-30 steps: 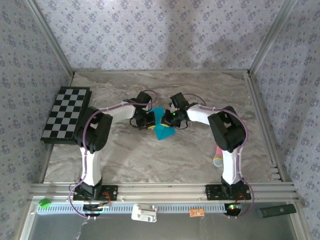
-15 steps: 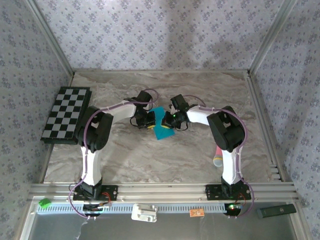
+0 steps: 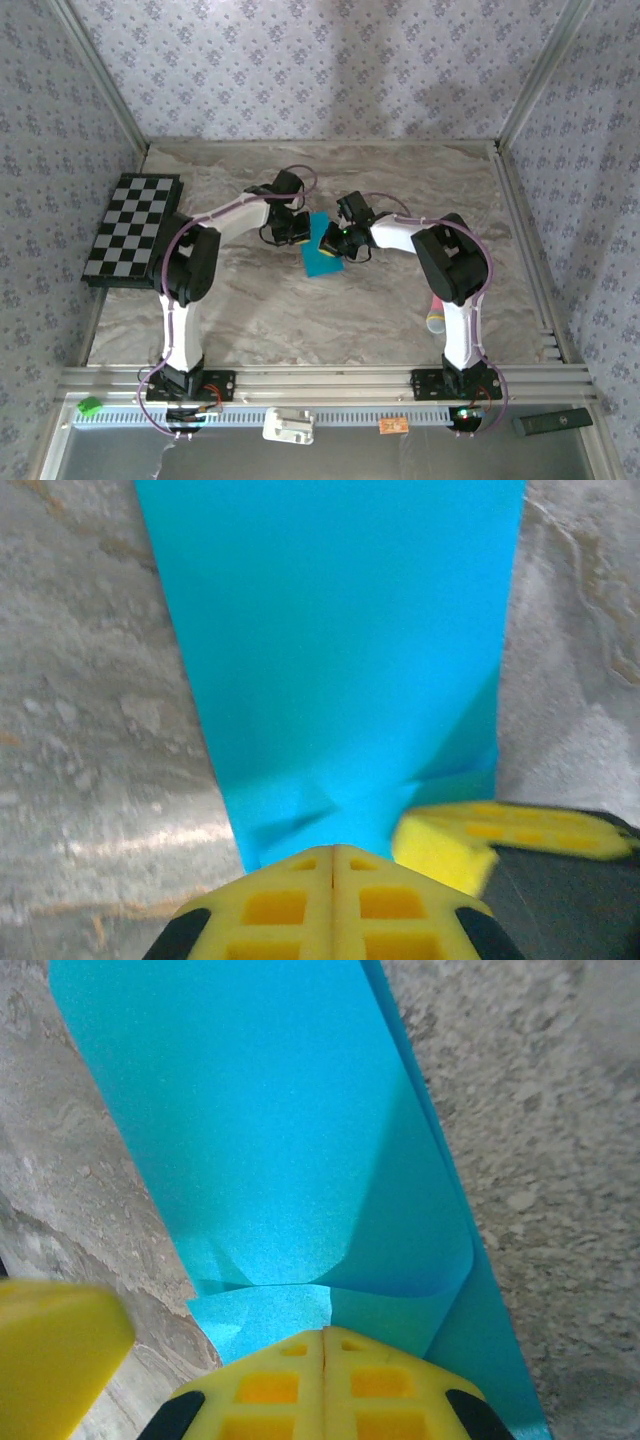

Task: Fold a paper plane with a square sheet of paper (pick it up from the middle)
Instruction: Fold the triangle a second time at the center of the table.

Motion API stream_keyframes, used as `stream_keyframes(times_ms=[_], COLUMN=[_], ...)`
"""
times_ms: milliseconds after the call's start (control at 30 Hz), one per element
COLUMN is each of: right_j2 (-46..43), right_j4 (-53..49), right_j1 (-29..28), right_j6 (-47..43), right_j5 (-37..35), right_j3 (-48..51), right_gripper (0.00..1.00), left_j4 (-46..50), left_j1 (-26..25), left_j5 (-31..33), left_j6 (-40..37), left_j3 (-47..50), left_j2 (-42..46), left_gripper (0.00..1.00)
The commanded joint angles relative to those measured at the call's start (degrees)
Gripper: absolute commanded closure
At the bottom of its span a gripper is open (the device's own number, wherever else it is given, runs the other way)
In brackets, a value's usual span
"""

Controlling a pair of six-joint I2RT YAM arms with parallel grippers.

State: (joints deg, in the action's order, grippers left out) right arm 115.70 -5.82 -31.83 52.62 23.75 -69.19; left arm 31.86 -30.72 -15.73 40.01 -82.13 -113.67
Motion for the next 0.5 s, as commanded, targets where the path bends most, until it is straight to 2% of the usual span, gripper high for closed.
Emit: stream_keyframes(times_ms=[0, 167, 467], right_j2=[3.74, 4.18, 4.44], right_j4=[-7.87, -8.23, -7.97], right_j1=[-0.59, -0.44, -0.50], right_j6=[3.53, 3.89, 3.52], right_j5=[-6.65, -6.61, -6.17], right_j3=[2.11, 2.06, 1.52], right_gripper=[0.96, 0.96, 0.96], left_j4=[-2.15, -7.18, -11.47], left_j1=[-1.28, -1.63, -1.69], left_j5=[-2.91, -4.98, -10.44], left_j6=[4.08, 8.76, 11.28], left_j3=[4.68, 11.89, 13.74], left_j2=[4.79, 7.83, 6.36], left_gripper=[0.97, 0.96, 0.96])
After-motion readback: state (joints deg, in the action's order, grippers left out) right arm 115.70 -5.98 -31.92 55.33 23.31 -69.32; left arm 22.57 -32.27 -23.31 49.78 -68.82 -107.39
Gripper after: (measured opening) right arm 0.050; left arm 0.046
